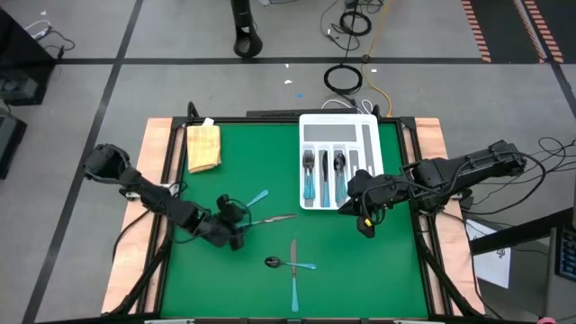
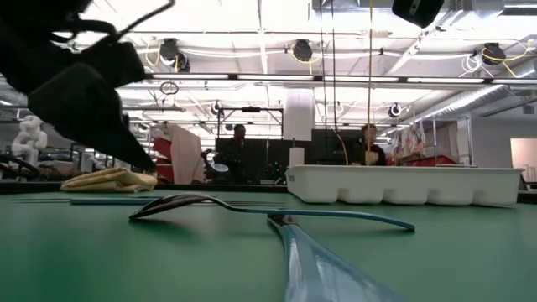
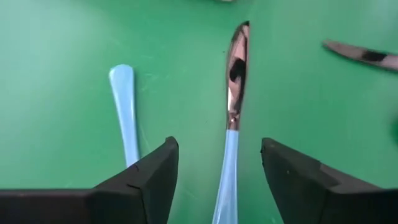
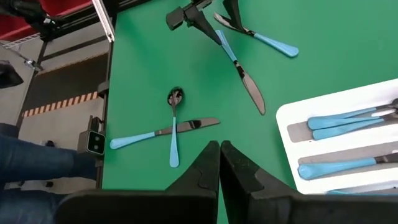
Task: Sort silverware
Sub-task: Put the blue table knife into the silverware organizer
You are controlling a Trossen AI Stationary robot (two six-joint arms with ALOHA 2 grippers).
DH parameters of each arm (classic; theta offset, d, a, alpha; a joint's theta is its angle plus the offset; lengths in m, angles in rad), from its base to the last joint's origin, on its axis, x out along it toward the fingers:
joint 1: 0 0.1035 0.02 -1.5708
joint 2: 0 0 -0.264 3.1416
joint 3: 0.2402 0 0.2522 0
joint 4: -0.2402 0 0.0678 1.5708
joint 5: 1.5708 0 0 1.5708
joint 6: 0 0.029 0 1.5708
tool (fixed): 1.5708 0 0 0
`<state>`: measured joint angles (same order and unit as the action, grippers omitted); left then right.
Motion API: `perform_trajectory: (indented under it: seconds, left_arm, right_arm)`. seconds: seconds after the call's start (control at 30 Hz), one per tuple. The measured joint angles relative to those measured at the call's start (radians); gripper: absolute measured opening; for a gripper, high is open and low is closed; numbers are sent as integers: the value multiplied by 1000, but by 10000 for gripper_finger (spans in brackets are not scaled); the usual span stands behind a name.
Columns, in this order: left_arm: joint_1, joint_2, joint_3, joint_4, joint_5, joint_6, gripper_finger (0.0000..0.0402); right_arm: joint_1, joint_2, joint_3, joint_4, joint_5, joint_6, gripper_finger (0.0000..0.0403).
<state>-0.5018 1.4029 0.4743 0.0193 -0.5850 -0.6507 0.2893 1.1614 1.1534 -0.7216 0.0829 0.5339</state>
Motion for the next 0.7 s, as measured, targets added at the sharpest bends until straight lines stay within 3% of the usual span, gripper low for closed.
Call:
perform_trajectory:
  seconds: [0.23,0.4,0.7]
  left_arm:
    - [-85,16,-50,160,-149,-46,240]
    - [-90,65,-54,235,-164,9,241]
    - [-86,257,-54,328,-190,-21,241]
  right_arm:
    - [0,0,0,-1,1,-4,0]
    - [0,0,0,-7,26,-9,0]
    - [-1,0,0,-4,27,-20,0]
